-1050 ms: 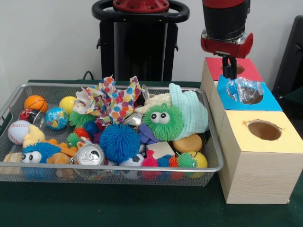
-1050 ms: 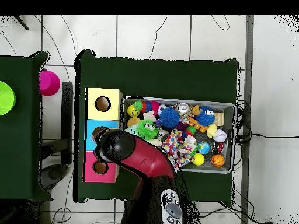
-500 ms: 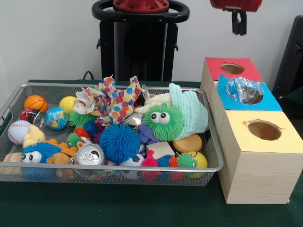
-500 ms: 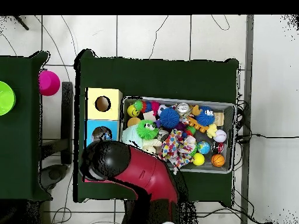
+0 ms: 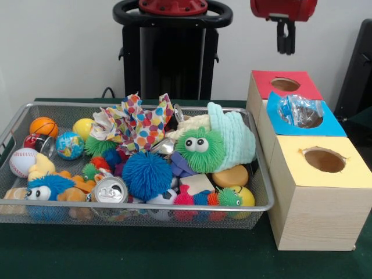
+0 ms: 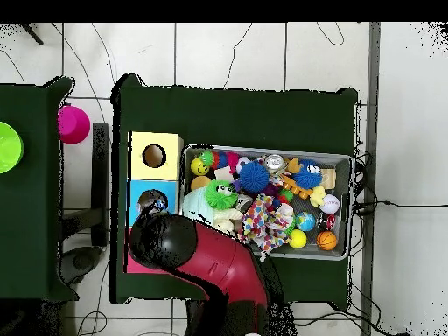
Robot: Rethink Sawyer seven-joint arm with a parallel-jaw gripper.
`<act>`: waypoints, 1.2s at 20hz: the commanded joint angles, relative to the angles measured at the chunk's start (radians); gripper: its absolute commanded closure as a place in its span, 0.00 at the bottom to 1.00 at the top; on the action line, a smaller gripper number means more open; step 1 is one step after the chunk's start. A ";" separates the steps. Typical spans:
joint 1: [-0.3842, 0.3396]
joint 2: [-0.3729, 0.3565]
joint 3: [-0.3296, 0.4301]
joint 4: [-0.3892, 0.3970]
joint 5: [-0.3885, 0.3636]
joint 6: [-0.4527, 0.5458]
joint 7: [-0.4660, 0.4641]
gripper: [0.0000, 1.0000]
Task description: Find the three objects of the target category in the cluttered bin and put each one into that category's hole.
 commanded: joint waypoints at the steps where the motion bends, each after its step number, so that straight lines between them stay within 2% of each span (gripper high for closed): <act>1: 0.023 0.061 0.013 0.103 -0.030 -0.158 0.197 1.00; 5: 0.041 0.032 0.029 0.178 -0.021 -0.206 0.184 1.00; 8: 0.026 0.009 0.077 0.258 0.005 -0.272 0.157 1.00; 12: 0.014 -0.006 0.117 0.312 0.018 -0.319 0.147 1.00; 16: 0.003 0.003 0.141 0.329 0.021 -0.358 0.153 1.00; 21: -0.048 0.042 0.218 0.344 0.035 -0.436 0.154 1.00; 24: -0.029 0.036 0.212 0.324 0.041 -0.411 0.179 1.00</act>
